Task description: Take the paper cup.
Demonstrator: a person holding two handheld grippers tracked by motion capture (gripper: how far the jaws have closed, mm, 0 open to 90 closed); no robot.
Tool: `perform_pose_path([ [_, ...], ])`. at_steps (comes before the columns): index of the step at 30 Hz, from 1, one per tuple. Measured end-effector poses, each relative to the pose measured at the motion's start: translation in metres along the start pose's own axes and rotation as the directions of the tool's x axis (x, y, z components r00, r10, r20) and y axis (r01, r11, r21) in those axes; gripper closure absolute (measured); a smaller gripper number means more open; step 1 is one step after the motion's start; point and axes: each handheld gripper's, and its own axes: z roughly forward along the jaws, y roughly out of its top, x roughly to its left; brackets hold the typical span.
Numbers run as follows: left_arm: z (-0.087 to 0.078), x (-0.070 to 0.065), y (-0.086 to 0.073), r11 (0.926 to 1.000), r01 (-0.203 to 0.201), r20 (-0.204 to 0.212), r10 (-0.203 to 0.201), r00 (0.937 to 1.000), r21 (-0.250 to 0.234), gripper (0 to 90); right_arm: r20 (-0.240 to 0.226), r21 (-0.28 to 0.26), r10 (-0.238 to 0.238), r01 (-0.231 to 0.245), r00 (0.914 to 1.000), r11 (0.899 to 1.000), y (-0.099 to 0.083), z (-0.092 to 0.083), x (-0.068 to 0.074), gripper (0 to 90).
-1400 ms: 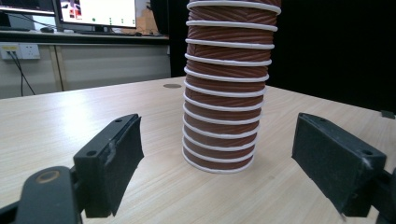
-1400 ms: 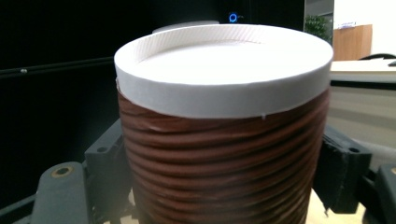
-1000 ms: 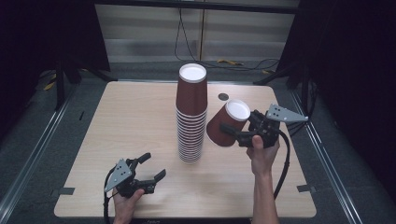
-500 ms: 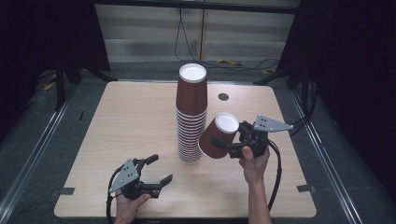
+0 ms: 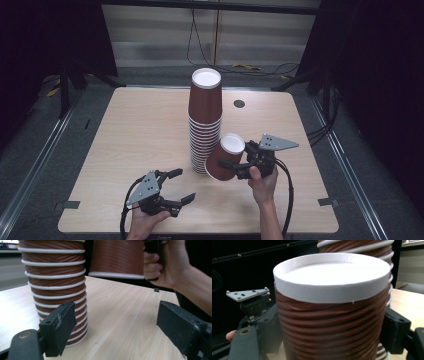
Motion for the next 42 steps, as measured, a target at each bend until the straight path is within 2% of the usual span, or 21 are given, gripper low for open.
perform_pose_path([
  [4, 0.003, -0.001, 0.001, 1.0000, 0.000, 0.022, 0.000, 0.9998, 0.003, 15.5, -0.014, 0.012, 0.008, -0.008, 0.9999, 1.000, -0.006, 0.004, 0.002, 20.4],
  [5, 0.006, -0.002, 0.001, 0.9999, -0.010, 0.018, 0.010, 0.9998, 0.011, 15.8, -0.020, 0.022, 0.009, -0.008, 0.9998, 1.000, -0.009, 0.007, 0.003, 20.4],
  [9, 0.008, -0.002, -0.001, 0.9999, -0.008, 0.012, 0.008, 0.9999, 0.014, 15.7, -0.031, 0.027, 0.011, -0.011, 0.9995, 1.000, -0.013, 0.011, 0.005, 20.4],
  [10, 0.010, -0.001, -0.002, 0.9997, 0.005, 0.030, -0.006, 0.9995, 0.024, 15.8, -0.036, 0.030, 0.014, -0.013, 0.9993, 0.999, -0.017, 0.013, 0.006, 20.4],
  [15, 0.012, -0.001, -0.004, 1.0000, 0.000, 0.027, 0.000, 0.9996, 0.007, 15.3, -0.035, 0.043, 0.025, -0.024, 0.9991, 0.999, -0.024, 0.016, 0.007, 20.4],
  [20, 0.015, 0.000, -0.006, 0.9999, -0.010, 0.047, 0.009, 0.9989, 0.006, 15.4, -0.062, 0.049, 0.041, -0.038, 0.9972, 0.998, -0.034, 0.021, 0.010, 20.5],
  [27, 0.019, 0.000, -0.005, 0.9999, -0.011, 0.062, 0.010, 0.9980, 0.013, 15.4, -0.087, 0.057, 0.040, -0.035, 0.9954, 0.998, -0.037, 0.027, 0.013, 20.5],
  [28, 0.020, -0.001, -0.005, 0.9998, -0.012, 0.049, 0.011, 0.9987, 0.013, 15.3, -0.096, 0.057, 0.043, -0.037, 0.9945, 0.998, -0.039, 0.028, 0.014, 20.6],
  [29, 0.020, 0.000, -0.005, 0.9999, -0.004, 0.065, 0.003, 0.9979, 0.009, 15.3, -0.096, 0.057, 0.043, -0.037, 0.9945, 0.998, -0.039, 0.028, 0.014, 20.6],
  [30, 0.021, -0.001, -0.004, 0.9997, -0.008, 0.062, 0.006, 0.9981, 0.023, 15.5, -0.100, 0.054, 0.045, -0.040, 0.9940, 0.998, -0.040, 0.028, 0.014, 20.5],
  [32, 0.023, -0.003, -0.003, 0.9997, -0.006, 0.066, 0.005, 0.9978, 0.023, 15.5, -0.117, 0.046, 0.051, -0.046, 0.9918, 0.998, -0.040, 0.028, 0.015, 20.6],
  [35, 0.027, -0.004, -0.004, 0.9998, -0.009, 0.069, 0.007, 0.9976, 0.020, 15.4, -0.119, 0.050, 0.051, -0.046, 0.9916, 0.998, -0.040, 0.028, 0.015, 20.6],
  [42, 0.035, -0.005, -0.005, 0.9991, -0.002, 0.076, -0.001, 0.9971, 0.043, 9.5, -0.145, 0.058, 0.046, -0.037, 0.9883, 0.998, -0.041, 0.031, 0.018, 20.7],
])
